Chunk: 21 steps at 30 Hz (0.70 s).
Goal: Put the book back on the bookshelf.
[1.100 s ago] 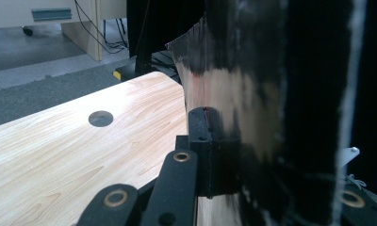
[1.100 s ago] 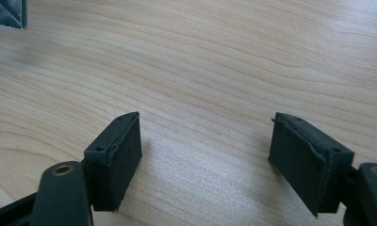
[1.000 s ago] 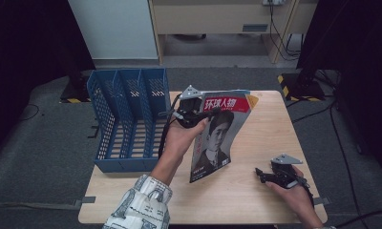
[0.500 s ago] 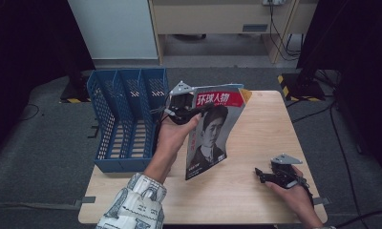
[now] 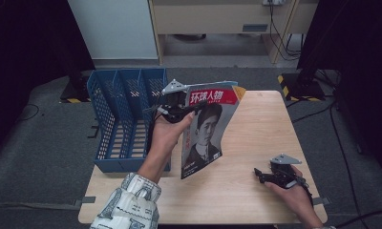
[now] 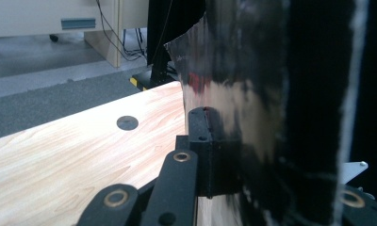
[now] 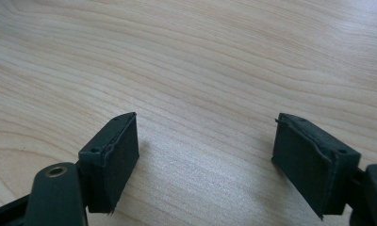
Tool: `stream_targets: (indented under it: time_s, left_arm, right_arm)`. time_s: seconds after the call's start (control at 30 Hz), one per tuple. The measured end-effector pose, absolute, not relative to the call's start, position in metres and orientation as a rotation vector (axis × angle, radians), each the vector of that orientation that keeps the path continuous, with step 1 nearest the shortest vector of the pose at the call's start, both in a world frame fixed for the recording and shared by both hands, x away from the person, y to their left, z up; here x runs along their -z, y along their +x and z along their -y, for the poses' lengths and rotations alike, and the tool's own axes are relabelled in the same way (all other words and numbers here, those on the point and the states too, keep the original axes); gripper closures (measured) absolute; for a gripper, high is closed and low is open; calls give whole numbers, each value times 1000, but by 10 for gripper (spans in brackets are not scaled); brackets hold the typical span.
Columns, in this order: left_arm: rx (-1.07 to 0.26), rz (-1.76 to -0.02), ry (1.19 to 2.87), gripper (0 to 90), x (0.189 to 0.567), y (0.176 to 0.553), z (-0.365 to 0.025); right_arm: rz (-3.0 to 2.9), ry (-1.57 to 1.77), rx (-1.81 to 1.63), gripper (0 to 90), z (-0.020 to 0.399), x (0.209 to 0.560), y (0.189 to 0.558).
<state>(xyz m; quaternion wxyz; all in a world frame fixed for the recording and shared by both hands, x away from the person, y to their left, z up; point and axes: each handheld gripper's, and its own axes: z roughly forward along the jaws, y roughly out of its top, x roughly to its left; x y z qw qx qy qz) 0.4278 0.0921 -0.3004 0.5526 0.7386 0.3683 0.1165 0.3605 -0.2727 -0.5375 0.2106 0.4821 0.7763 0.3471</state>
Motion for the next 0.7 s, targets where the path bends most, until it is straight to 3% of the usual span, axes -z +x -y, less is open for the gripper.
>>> stream_targets:
  time_s: [0.7]
  left_arm:
    - [-309, -896, 1719, 869, 283, 420, -115]
  right_arm:
    - [-2165, 1328, -969, 232, 272, 538, 360]
